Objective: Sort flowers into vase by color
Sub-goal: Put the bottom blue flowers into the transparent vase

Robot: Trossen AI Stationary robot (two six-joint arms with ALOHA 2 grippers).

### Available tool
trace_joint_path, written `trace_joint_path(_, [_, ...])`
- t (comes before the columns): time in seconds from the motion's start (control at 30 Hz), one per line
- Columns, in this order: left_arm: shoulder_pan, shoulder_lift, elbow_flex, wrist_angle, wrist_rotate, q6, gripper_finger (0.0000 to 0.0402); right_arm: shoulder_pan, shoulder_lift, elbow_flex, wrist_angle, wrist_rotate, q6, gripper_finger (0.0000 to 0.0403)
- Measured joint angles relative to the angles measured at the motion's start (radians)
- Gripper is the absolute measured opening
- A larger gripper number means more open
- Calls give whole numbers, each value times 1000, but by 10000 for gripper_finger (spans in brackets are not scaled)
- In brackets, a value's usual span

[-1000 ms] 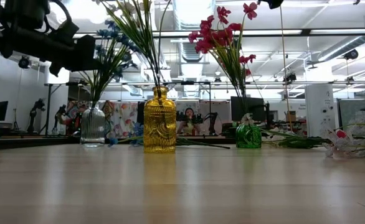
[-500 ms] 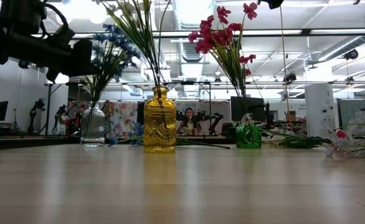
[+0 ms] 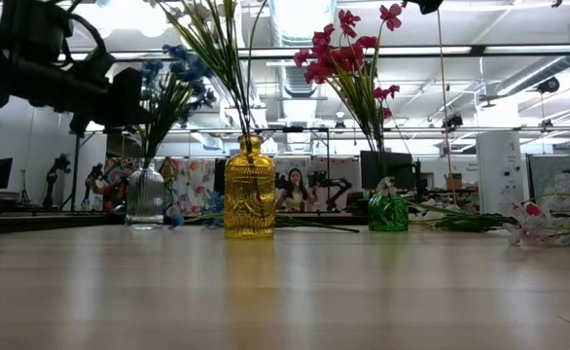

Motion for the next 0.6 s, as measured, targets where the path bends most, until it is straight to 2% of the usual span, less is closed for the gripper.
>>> trace_joint_path(0.13, [0,-1,-22,47,0,-2,0,0,0,0,0,0,0,215])
trace_joint_path(0.6, [0,-1,-36,52,1,-27,0,0,0,0,-1,0,0,215])
